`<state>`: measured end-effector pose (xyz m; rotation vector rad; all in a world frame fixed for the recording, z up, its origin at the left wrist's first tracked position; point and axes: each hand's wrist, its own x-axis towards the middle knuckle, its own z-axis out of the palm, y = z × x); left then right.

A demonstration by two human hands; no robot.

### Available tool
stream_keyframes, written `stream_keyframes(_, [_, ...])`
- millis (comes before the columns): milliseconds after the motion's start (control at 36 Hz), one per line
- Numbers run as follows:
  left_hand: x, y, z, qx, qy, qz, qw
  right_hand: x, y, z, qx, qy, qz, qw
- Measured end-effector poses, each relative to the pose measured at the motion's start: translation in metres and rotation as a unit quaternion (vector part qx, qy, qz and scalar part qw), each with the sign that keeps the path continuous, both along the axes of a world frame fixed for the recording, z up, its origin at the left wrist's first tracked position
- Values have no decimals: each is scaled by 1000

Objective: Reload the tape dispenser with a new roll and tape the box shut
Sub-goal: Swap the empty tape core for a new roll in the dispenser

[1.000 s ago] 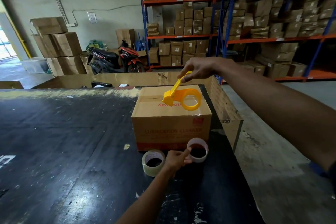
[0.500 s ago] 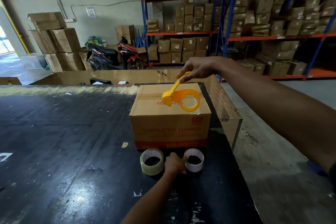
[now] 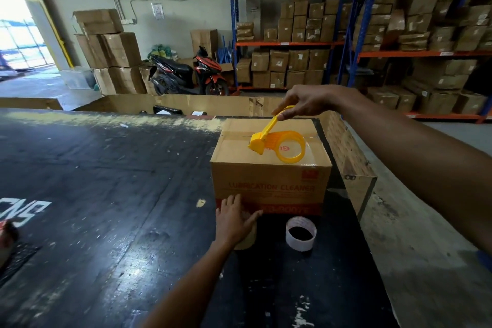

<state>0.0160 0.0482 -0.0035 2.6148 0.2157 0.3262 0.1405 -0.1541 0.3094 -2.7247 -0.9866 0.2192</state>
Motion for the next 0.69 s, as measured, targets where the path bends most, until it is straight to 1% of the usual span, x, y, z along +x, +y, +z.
stream_keyframes(56, [-4, 11, -4, 14, 80, 10, 997, 1, 8, -2, -9, 2, 6, 1000])
stream_keyframes(139, [-9, 20, -9, -31, 215, -12, 976, -1, 19, -4, -17, -9, 8, 1000])
stream_keyframes(194, [-11, 23, -13, -44, 259, -23, 965, -2, 26, -6, -17, -12, 8, 1000])
stream_keyframes(250, [-12, 26, -17, -49, 257, -24, 965, -3, 32, -7, -15, -7, 8, 1000])
stream_keyframes(389, [-13, 32, -20, -92, 178, -19, 979, -7, 39, -7, -6, 3, -3, 1000])
stream_keyframes(444, [-14, 34, -19, -83, 159, -28, 983, -7, 39, -7, -1, 8, -12, 1000])
stream_keyframes(500, [-17, 34, -16, -54, 114, -56, 990, -7, 40, -7, 1, 7, -20, 1000])
stream_keyframes(556, [-21, 31, -11, -18, 49, -101, 994, -6, 39, -6, 2, 6, -28, 1000])
stream_keyframes(611, [-25, 25, -2, 4, -33, -142, 989, -6, 39, -4, -1, 5, -34, 999])
stream_keyframes(639, [-26, 21, 4, 0, -80, -156, 984, -7, 39, -2, -2, 4, -36, 999])
stream_keyframes(694, [-29, 12, 22, -56, -171, -179, 967, -11, 40, 1, 2, 2, -39, 999])
